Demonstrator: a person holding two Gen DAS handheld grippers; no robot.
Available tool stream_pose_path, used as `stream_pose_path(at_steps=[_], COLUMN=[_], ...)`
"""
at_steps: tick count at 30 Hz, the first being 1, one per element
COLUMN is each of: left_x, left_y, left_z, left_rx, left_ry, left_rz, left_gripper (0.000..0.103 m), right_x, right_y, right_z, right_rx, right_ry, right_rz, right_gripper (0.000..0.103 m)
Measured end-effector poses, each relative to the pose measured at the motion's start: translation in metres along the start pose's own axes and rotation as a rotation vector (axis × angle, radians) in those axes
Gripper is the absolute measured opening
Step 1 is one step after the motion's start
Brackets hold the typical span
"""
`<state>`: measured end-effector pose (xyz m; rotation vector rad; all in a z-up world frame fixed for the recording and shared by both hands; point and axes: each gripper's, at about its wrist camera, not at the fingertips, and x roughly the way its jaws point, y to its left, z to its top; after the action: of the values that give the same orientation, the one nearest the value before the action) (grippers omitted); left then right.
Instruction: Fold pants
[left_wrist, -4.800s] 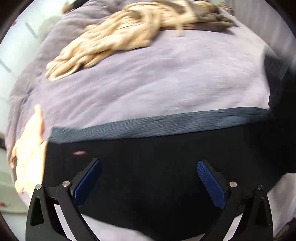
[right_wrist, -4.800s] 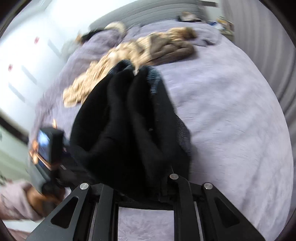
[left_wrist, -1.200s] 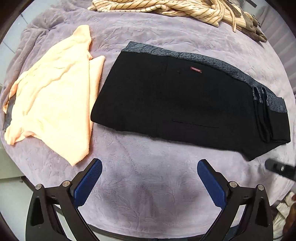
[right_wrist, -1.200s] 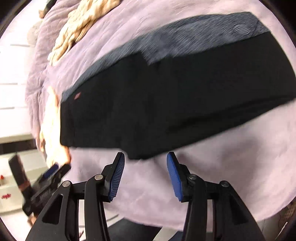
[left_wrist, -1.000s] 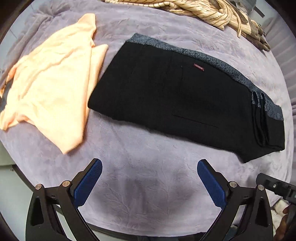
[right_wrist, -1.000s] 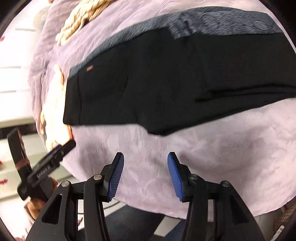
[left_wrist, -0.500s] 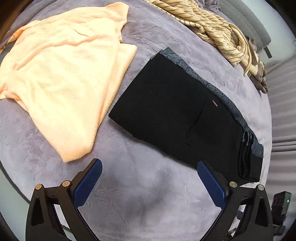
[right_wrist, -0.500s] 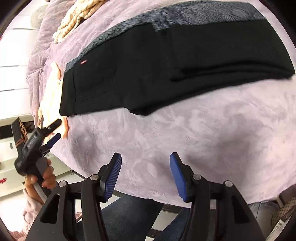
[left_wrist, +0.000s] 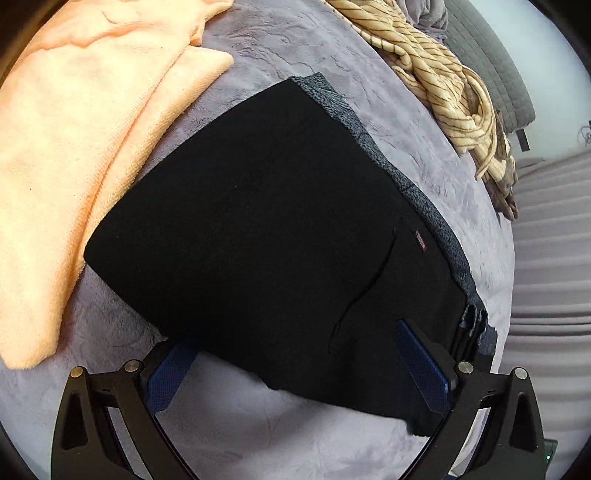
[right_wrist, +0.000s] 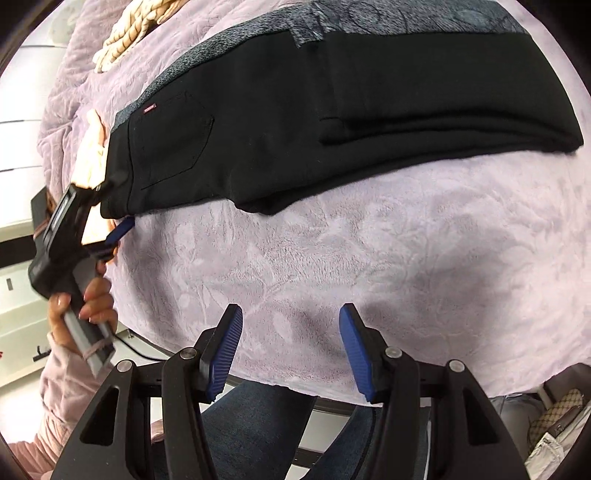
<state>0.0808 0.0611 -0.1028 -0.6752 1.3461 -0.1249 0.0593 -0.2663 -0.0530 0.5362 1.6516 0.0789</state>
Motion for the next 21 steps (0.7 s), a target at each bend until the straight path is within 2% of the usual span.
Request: stream_pose_path(at_steps=[2,5,9,11,15,17,18,19,21], left_x=[0.004,-0.001,-0.025,-0.025,0.01,0.015,0.014,0.011,0.003], left_y=[0.004,-0.006,-0.029,-0.035,-0.011,-0.006,-0.007,-0.012,-0.026], left_z=[0.002,0.002,-0.003,-0.002,0.008,0.009,0.009,0.009,0.005], left_rx=[-0.022,-0.005,0.084,0.112,-0.003,-0.019,-0.007,0.021,0.111], left_ry=[-0.009,-0.021,-0.089,-0.103,-0.03,-0.032,-0.042,-0.063,-0.113], left_rz=[-0.004,0.02,-0.065,-0.06,0.003,0.06,0.099,0.135,0.192], left_gripper=[0.103,0.103,0.103,0.103,0.102,0.085,0.071,0.059,0.045], right_x=[0.001,0.003,-0.002,-0.009,-0.028,-0.038,-0.045,-0.052,-0.069], right_y=[0.004,0.008,0.016,0.021,0.035,0.044,0.049,0.055,0.071], right_z=[0.002,0.006,0.01,0.016,0.034,0.047,0.054,0.061,0.08], right_rx=[-0.018,-0.032,-0.054,-0.065,-0.098,-0.123,-0.14,-0.157,-0.203], right_ry=[0.002,0.009,-0.009,-0.031,-0.087,-0.118,-0.134,-0.147,-0.179], right_rz=[-0.01,-0.012,-0.011,0.001,0.004,-0.001,-0.006,-0.013,-0.027], right_gripper=[0.059,0.059,0.059,0.059,0.059,0.059,0.059,0.059,0.059])
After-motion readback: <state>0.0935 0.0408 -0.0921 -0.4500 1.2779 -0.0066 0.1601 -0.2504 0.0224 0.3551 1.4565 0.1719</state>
